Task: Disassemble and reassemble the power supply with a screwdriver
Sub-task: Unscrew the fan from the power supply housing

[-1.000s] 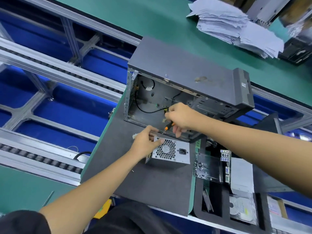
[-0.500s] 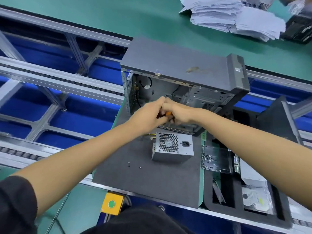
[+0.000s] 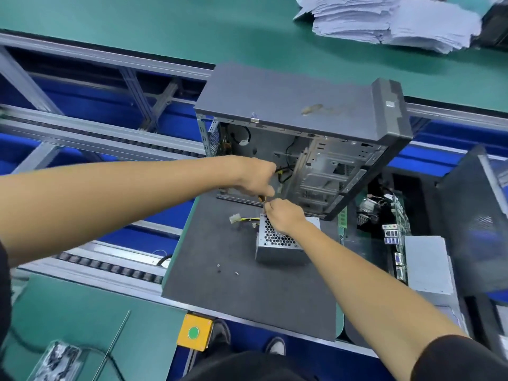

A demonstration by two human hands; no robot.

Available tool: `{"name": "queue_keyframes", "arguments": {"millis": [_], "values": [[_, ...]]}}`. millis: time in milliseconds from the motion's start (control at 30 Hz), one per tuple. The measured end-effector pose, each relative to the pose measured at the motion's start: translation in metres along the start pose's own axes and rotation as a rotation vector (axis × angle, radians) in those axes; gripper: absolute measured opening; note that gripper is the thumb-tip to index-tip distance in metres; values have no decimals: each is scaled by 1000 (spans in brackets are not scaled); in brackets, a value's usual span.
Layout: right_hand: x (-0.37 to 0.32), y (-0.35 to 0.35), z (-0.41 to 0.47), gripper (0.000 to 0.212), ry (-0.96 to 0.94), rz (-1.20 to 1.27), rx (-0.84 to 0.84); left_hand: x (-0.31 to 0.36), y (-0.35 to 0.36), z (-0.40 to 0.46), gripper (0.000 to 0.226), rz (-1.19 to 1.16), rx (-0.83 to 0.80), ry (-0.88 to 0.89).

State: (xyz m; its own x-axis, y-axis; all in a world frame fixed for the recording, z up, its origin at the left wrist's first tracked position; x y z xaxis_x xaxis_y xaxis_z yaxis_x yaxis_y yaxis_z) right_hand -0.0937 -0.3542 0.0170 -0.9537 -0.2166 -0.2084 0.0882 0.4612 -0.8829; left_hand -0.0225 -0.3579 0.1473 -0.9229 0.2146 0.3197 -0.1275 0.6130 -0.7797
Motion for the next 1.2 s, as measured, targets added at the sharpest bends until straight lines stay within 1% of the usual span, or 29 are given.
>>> {"name": "queue_keyframes", "arguments": {"millis": [133, 200, 267, 333, 433, 500, 600, 667, 700, 733, 800, 833, 900, 933, 967, 1033, 1100, 1133, 1200], "values": [[2, 1, 0, 28, -61, -71, -89, 4, -4, 2, 28, 169, 48, 35], [10, -4, -1, 21, -63, -104, -69, 6, -1, 2, 24, 238, 25, 71], [14, -4, -4, 20, -76, -122, -50, 12, 4, 3, 19, 284, -11, 122], [13, -1, -3, 21, -89, -167, -42, 22, 11, 2, 14, 348, -41, 205], [10, 0, -1, 16, -109, -228, -33, 40, 23, -3, 4, 522, -92, 379], [9, -1, -1, 15, -133, -271, 0, 46, 23, -4, 11, 628, -141, 446], [7, -3, -7, 16, -142, -312, 66, 56, 20, -1, 7, 805, -178, 526], [6, -5, -10, 14, -134, -300, 93, 59, 22, 2, 23, 869, -218, 562], [7, -5, -10, 12, -125, -293, 99, 59, 24, 3, 29, 866, -235, 568], [8, -6, -10, 12, -118, -286, 100, 61, 24, 3, 30, 828, -242, 567], [10, -5, -8, 14, -110, -259, 109, 61, 24, 4, 25, 702, -234, 518], [11, -5, -7, 14, -108, -234, 122, 58, 23, 7, 27, 649, -206, 458], [12, -7, -6, 22, -95, -182, 139, 49, 14, 14, 34, 581, -79, 288], [13, -7, -6, 26, -87, -169, 144, 44, 8, 16, 36, 585, -10, 202], [14, -7, -5, 27, -84, -165, 149, 39, 4, 18, 38, 605, 25, 131], [13, -6, -6, 24, -95, -171, 156, 32, 6, 19, 44, 651, -10, 51], [13, -6, -6, 26, -97, -167, 160, 33, 13, 19, 43, 711, -66, 81], [14, -5, -6, 28, -92, -158, 158, 37, 15, 19, 41, 772, -73, 135], [15, -4, -4, 28, -89, -167, 147, 49, 22, 16, 35, 922, -52, 304]]}}
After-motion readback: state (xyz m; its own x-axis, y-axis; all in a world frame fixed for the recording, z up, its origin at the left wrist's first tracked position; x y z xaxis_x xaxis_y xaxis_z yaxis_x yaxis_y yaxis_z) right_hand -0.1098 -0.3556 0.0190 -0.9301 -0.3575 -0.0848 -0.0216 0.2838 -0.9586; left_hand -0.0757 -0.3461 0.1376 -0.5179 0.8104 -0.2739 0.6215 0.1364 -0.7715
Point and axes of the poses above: each hand's wrist, its own z-axis towards the middle knuckle, its own y-axis out of the palm, x = y × z, the point moved 10 cm from there along z, towards the middle knuckle, and after that the axes turned 8 degrees about -z, right-handed, at the moved point
